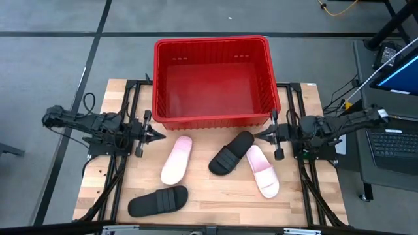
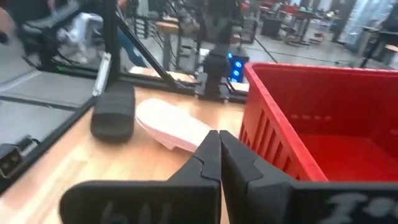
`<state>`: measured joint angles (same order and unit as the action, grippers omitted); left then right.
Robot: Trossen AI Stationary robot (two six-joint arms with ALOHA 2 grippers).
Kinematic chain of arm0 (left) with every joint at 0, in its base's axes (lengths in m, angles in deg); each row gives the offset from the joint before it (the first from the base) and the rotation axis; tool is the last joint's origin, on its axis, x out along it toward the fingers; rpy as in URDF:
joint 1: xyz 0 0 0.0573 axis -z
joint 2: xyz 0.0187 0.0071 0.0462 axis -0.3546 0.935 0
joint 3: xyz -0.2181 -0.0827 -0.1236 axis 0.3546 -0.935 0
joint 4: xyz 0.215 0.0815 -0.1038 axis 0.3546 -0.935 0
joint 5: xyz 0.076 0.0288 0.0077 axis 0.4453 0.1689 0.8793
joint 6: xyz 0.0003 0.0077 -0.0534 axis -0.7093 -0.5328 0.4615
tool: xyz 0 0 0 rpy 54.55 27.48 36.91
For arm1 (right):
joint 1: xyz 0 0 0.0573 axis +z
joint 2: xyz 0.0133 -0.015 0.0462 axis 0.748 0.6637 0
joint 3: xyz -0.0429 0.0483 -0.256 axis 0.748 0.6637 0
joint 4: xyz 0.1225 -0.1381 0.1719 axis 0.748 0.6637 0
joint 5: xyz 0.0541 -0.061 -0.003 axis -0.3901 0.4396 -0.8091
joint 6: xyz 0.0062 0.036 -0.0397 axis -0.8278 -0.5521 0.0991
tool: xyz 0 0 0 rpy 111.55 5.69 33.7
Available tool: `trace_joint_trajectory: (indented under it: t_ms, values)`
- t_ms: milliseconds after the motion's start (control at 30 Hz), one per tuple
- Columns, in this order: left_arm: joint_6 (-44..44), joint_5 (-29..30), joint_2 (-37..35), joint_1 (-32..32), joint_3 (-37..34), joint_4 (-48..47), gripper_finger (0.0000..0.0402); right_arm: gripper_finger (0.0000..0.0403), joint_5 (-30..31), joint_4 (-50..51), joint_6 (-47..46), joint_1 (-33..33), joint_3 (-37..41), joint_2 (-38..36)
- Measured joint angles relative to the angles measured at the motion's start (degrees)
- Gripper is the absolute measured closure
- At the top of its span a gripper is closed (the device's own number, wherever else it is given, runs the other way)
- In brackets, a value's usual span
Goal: Pick and place slides into bin
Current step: Put the bottom black slide into the bin
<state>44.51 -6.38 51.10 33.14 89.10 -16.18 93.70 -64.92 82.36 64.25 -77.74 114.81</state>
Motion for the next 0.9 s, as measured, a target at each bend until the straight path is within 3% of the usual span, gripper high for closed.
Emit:
trace_joint_trajectory:
  t_ms: [133, 467, 700, 900]
  values:
    - [0.6, 9.5, 4.9, 8.4, 2.7, -3.8, 0.04, 0.0401, 9.5, -0.3, -2.9, 8.1, 0.0, 3.2]
    - [10.7, 32.0, 16.8, 33.7, 8.9, -8.4, 0.04, 0.0401, 22.7, -15.4, 0.0, 23.1, -0.1, 12.7]
    - [14.8, 48.4, 24.6, 49.3, 13.3, -9.1, 0.04, 0.0401, 23.2, -18.8, -1.6, 25.7, -2.6, 19.7]
    - [22.2, 50.7, 31.1, 53.4, 16.0, -9.2, 0.04, 0.0401, 23.3, -12.7, -2.0, 25.7, -10.8, 26.1]
